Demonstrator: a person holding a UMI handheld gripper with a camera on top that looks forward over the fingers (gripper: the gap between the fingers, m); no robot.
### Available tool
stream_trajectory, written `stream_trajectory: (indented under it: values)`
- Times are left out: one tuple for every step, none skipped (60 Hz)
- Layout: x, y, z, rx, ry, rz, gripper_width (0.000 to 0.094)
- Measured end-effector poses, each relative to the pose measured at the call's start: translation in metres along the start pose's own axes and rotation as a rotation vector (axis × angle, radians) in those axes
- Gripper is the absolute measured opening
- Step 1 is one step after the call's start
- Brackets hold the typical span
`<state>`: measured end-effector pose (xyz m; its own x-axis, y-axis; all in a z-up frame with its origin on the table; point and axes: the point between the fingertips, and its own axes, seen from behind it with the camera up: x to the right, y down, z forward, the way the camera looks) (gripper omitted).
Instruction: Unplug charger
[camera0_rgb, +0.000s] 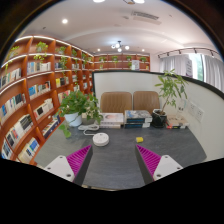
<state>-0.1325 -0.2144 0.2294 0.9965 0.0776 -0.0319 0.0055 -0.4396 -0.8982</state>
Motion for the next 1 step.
stream_trajectory:
  values:
    - [0.0004,0.0005,-0.0001,-0.001,0.001,0.000,0.0857]
